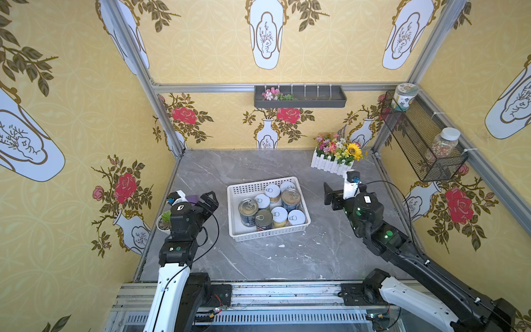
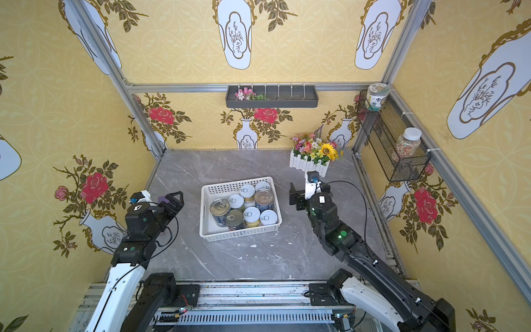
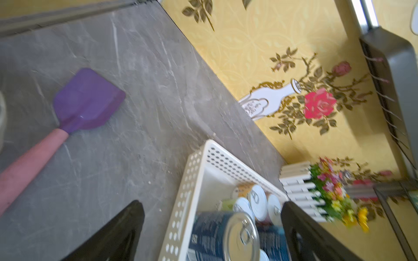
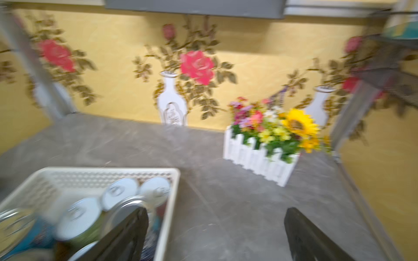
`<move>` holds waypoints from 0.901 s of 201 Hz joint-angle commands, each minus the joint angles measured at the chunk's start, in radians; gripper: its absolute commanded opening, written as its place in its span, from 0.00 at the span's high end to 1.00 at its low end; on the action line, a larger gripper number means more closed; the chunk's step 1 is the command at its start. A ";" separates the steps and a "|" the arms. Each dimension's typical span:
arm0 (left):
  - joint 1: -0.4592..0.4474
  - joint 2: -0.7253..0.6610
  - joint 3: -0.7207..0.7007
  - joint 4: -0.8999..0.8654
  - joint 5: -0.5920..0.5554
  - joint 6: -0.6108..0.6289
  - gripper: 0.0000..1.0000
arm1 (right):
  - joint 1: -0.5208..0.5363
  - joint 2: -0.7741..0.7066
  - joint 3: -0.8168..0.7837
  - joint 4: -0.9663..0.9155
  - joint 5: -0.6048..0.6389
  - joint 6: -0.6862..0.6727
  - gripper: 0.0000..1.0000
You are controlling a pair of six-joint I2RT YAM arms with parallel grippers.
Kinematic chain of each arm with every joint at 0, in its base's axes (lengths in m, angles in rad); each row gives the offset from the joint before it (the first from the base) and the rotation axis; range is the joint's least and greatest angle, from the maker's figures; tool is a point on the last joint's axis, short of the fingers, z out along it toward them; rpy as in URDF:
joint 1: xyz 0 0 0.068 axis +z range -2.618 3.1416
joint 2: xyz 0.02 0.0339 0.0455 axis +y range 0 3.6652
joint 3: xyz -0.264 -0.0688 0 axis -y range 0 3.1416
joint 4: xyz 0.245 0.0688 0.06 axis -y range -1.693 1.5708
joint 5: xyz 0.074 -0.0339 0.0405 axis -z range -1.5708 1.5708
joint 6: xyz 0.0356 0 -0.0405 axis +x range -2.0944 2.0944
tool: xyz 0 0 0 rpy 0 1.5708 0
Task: Put the canned food in the basket
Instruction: Reset both arms
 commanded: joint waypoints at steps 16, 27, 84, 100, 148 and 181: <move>0.000 -0.027 -0.201 0.314 -0.414 0.077 0.00 | -0.070 0.135 -0.110 0.187 0.379 -0.057 0.03; -0.001 -0.037 -0.297 0.394 -0.454 0.089 0.00 | -0.099 0.213 -0.115 0.206 0.332 -0.060 0.03; -0.049 0.043 -0.515 0.870 -0.547 0.426 0.00 | -0.368 0.436 -0.198 0.247 -0.018 0.143 0.03; -0.048 0.138 -0.515 0.976 -0.564 0.449 0.00 | -0.424 0.498 -0.238 0.320 -0.063 0.160 0.03; -0.060 0.625 -0.409 1.321 -0.323 0.624 0.00 | -0.352 0.505 -0.243 0.379 -0.156 0.025 0.03; -0.068 0.617 -0.438 1.339 -0.331 0.610 0.00 | -0.307 0.476 -0.464 0.851 0.086 -0.085 0.03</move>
